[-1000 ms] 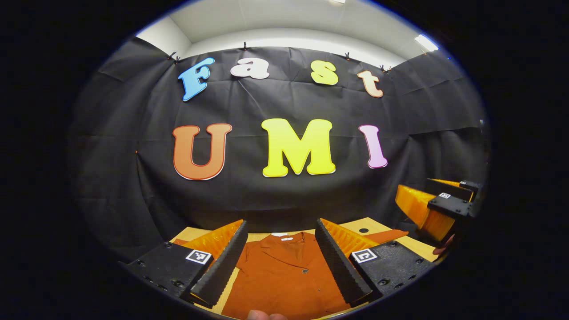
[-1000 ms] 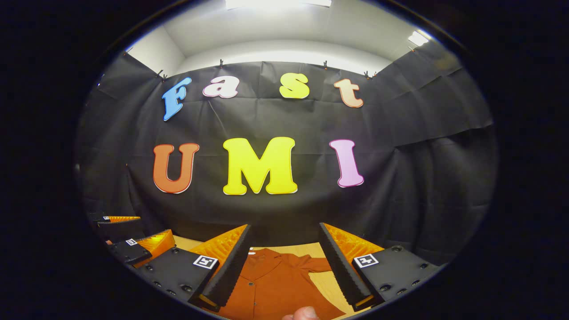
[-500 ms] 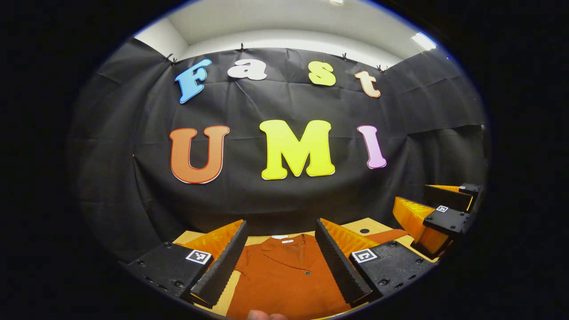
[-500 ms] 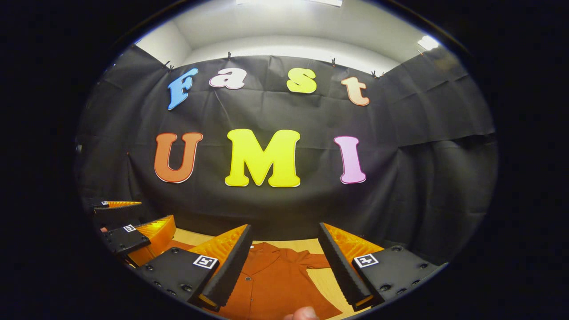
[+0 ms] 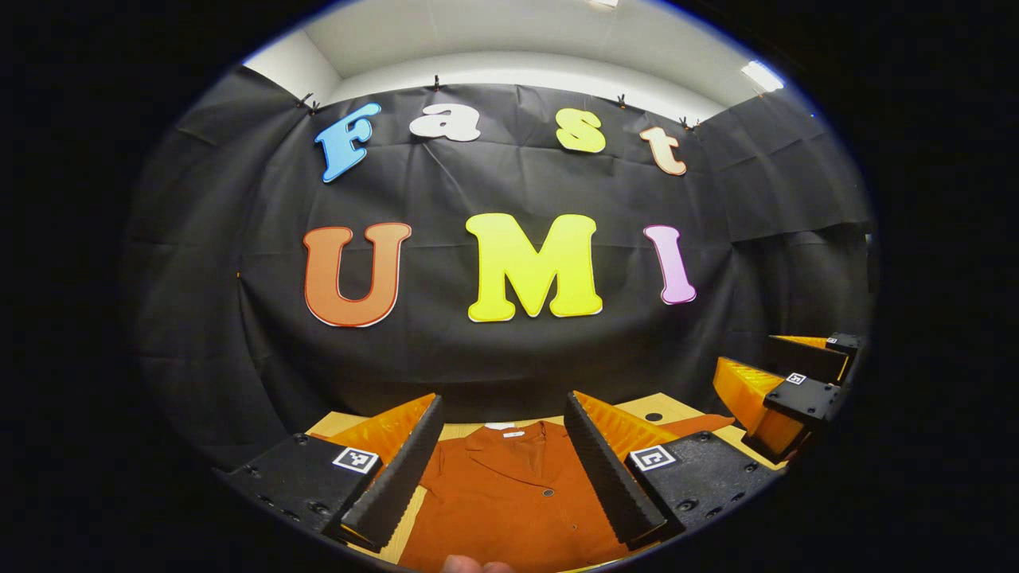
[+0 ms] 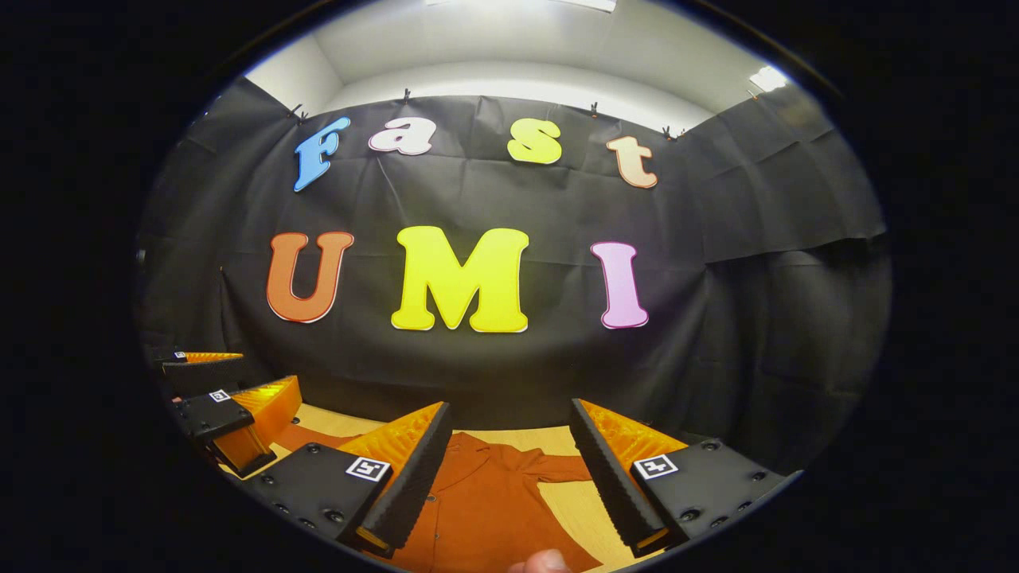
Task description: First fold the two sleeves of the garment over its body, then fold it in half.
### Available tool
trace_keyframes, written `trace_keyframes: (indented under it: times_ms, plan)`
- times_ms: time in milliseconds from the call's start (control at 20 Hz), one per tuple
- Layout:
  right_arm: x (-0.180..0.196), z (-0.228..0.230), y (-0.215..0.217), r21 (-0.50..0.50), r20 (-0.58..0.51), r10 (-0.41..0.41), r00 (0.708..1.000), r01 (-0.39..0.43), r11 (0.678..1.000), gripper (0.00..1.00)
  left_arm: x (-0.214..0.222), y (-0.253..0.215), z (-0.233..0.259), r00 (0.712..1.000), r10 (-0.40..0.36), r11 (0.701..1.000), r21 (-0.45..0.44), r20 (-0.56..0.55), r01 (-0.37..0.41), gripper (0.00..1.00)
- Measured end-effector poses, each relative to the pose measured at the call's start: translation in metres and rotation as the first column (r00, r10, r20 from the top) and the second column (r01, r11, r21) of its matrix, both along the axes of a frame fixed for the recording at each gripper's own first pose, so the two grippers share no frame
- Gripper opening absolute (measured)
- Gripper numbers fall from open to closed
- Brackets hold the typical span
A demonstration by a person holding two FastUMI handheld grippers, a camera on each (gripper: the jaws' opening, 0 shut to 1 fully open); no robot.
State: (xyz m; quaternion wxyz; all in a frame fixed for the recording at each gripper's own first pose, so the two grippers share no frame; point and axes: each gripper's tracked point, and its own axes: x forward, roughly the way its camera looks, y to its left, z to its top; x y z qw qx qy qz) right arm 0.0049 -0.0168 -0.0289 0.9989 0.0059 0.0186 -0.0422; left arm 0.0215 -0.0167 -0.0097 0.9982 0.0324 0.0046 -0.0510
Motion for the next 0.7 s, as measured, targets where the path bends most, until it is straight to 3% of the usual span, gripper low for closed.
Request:
trace_keyframes:
  times_ms: [200,550,700]
  plan:
    - [0.007,-0.009,-0.022,-0.028,-0.026,-0.016,1.000,0.015,0.999,0.93,0.006,-0.011,-0.003,1.000,0.006,1.000,-0.022,-0.020,-0.006,0.98]
    - [0.032,-0.014,-0.055,-0.059,-0.041,0.065,0.997,-0.067,0.996,0.94,0.022,-0.025,-0.013,0.995,0.066,0.998,-0.009,-0.077,-0.067,0.98]
    - [0.045,-0.014,-0.103,-0.038,-0.044,0.060,0.997,-0.062,0.997,0.93,0.025,-0.047,-0.019,0.991,0.061,0.998,0.000,-0.121,-0.061,0.99]
